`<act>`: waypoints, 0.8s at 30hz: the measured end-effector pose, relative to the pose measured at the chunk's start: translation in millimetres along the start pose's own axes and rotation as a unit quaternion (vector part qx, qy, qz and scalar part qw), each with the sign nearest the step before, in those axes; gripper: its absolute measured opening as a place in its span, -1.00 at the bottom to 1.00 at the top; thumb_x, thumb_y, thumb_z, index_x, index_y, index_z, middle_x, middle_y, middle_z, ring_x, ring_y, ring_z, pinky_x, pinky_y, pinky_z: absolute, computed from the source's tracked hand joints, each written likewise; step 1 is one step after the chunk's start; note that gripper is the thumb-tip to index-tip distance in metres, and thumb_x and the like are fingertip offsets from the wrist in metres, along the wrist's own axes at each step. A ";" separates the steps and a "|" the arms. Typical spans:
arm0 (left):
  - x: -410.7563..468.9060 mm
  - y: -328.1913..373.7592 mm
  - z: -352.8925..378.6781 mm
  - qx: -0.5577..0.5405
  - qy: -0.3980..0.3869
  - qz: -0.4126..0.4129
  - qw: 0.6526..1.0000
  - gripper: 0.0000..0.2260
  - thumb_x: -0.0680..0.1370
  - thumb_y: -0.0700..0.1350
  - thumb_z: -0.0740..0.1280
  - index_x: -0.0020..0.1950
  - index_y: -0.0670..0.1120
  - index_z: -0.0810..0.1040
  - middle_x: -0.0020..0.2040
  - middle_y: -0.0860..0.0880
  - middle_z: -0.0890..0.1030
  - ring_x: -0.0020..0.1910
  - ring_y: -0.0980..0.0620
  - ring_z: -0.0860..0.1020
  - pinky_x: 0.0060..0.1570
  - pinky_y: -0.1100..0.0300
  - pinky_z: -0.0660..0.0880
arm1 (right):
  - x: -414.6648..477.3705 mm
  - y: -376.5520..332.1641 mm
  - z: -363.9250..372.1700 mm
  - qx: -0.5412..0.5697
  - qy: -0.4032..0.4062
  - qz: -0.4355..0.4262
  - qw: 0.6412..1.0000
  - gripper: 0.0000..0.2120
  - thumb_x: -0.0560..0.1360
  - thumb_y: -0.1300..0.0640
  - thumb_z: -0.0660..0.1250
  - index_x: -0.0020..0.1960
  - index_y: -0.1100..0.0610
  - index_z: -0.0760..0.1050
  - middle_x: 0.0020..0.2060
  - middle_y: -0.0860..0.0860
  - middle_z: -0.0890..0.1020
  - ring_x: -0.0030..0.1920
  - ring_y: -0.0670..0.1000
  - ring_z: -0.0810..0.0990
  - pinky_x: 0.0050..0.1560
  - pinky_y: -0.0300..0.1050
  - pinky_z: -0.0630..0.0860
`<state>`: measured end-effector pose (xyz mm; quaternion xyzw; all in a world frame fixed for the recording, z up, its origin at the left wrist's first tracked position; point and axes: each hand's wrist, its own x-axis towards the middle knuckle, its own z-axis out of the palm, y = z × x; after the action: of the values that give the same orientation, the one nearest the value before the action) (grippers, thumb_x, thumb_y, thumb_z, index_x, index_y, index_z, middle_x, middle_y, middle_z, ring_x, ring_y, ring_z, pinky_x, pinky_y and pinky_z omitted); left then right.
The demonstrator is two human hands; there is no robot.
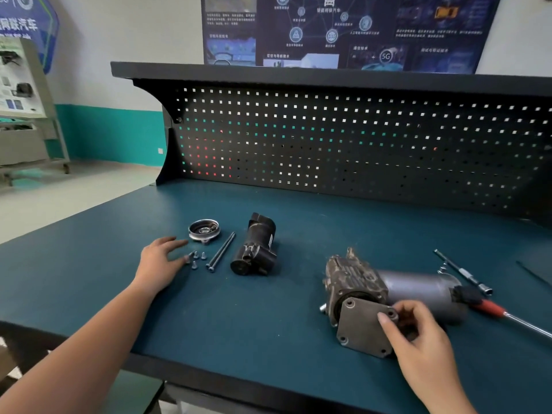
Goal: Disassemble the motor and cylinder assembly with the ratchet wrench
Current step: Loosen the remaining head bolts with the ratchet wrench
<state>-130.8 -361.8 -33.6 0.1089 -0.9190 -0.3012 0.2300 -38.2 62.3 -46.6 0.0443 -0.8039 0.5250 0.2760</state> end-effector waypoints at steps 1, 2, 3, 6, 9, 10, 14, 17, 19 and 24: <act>-5.3 5.5 -3.5 -0.025 0.023 0.009 0.999 -0.66 0.49 -0.23 0.40 0.27 -0.12 0.56 0.32 -0.20 0.47 0.35 -0.20 0.36 0.40 -0.01 0.21 | -2.5 -3.1 -1.9 0.030 -0.010 0.015 0.999 -0.78 0.39 0.34 0.46 -0.20 0.09 0.47 -0.32 -0.01 0.58 -0.28 -0.13 0.53 -0.25 -0.39 0.41; -13.0 12.2 -7.0 -0.050 0.051 0.020 0.997 -0.65 0.50 -0.26 0.38 0.29 -0.14 0.54 0.30 -0.20 0.48 0.33 -0.17 0.38 0.38 0.01 0.24 | -5.6 -7.7 -3.2 0.058 -0.021 0.019 0.998 -0.79 0.39 0.37 0.45 -0.21 0.12 0.48 -0.35 0.00 0.59 -0.32 -0.14 0.53 -0.27 -0.39 0.42; -22.8 20.6 -11.1 -0.077 0.074 0.033 0.994 -0.67 0.51 -0.28 0.36 0.28 -0.14 0.54 0.27 -0.18 0.49 0.28 -0.13 0.42 0.34 0.10 0.29 | -9.3 -13.5 -3.1 0.085 -0.029 0.018 0.996 -0.79 0.39 0.40 0.43 -0.21 0.15 0.47 -0.36 0.00 0.60 -0.35 -0.15 0.53 -0.28 -0.40 0.43; -66.4 50.7 -21.5 -0.184 0.033 0.070 0.980 -0.79 0.53 -0.29 0.33 0.11 -0.06 0.59 0.04 -0.06 0.60 -0.05 0.12 0.56 -0.07 0.48 0.42 | -22.9 -35.8 11.5 0.182 -0.044 0.039 0.982 -0.81 0.39 0.45 0.40 -0.21 0.21 0.47 -0.40 -0.04 0.60 -0.38 -0.20 0.52 -0.30 -0.41 0.44; -113.9 76.1 -26.0 -0.301 -0.192 0.053 0.933 -0.79 0.56 -0.26 0.28 0.08 0.02 0.56 -0.17 -0.04 0.69 -0.23 0.05 0.64 -0.31 0.29 0.52 | -34.7 -58.0 54.8 0.217 -0.091 0.063 0.970 -0.79 0.39 0.42 0.42 -0.23 0.19 0.46 -0.44 -0.06 0.59 -0.39 -0.24 0.52 -0.30 -0.42 0.43; -124.3 79.6 -26.5 -0.329 -0.257 0.026 0.908 -0.79 0.56 -0.25 0.27 0.12 0.02 0.54 -0.22 -0.03 0.69 -0.27 0.03 0.64 -0.34 0.25 0.53 | -36.3 -65.6 74.6 0.208 -0.116 0.072 0.969 -0.79 0.38 0.39 0.45 -0.24 0.16 0.46 -0.45 -0.07 0.58 -0.39 -0.24 0.52 -0.30 -0.41 0.42; -129.5 64.9 -27.1 -0.298 -0.192 -0.026 0.935 -0.68 0.46 -0.23 0.44 0.14 0.04 0.52 -0.37 0.07 0.63 -0.38 0.22 0.57 -0.33 0.42 0.46 | -30.2 -88.7 155.2 0.193 -0.208 0.159 0.946 -0.81 0.43 0.25 0.44 -0.14 0.09 0.43 -0.36 -0.07 0.55 -0.36 -0.16 0.52 -0.31 -0.32 0.44; -113.8 41.8 -27.3 -0.117 -0.060 -0.005 0.991 -0.65 0.43 -0.18 0.48 0.17 0.04 0.53 -0.17 0.03 0.60 -0.23 0.21 0.56 -0.23 0.41 0.41 | -18.9 -93.8 201.5 0.107 -0.259 0.140 0.950 -0.73 0.44 0.22 0.43 0.05 0.09 0.39 -0.30 -0.09 0.51 -0.33 -0.13 0.50 -0.24 -0.27 0.45; -102.2 28.8 -23.7 -0.027 -0.056 0.008 0.998 -0.65 0.46 -0.11 0.45 0.23 0.00 0.54 -0.02 -0.08 0.58 -0.04 0.00 0.55 -0.07 0.21 0.41 | -12.4 -96.5 222.0 0.031 -0.273 0.090 0.957 -0.71 0.46 0.21 0.40 0.15 0.14 0.44 -0.15 -0.04 0.55 -0.15 -0.06 0.56 -0.01 -0.17 0.51; -70.2 12.3 -12.9 0.124 -0.085 0.036 0.988 -0.74 0.53 0.03 0.35 0.21 0.05 0.58 0.20 -0.05 0.53 0.25 -0.10 0.43 0.21 0.11 0.33 | -5.5 -97.1 243.7 -0.158 -0.295 -0.015 0.942 -0.76 0.54 0.10 0.32 0.18 0.14 0.51 0.19 0.11 0.42 0.20 0.12 0.45 0.15 -0.09 0.41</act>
<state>-64.1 -334.7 -42.1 0.0773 -0.9688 -0.1846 0.1460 -95.3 -193.8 -41.9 0.1652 -0.9210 0.3507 0.0372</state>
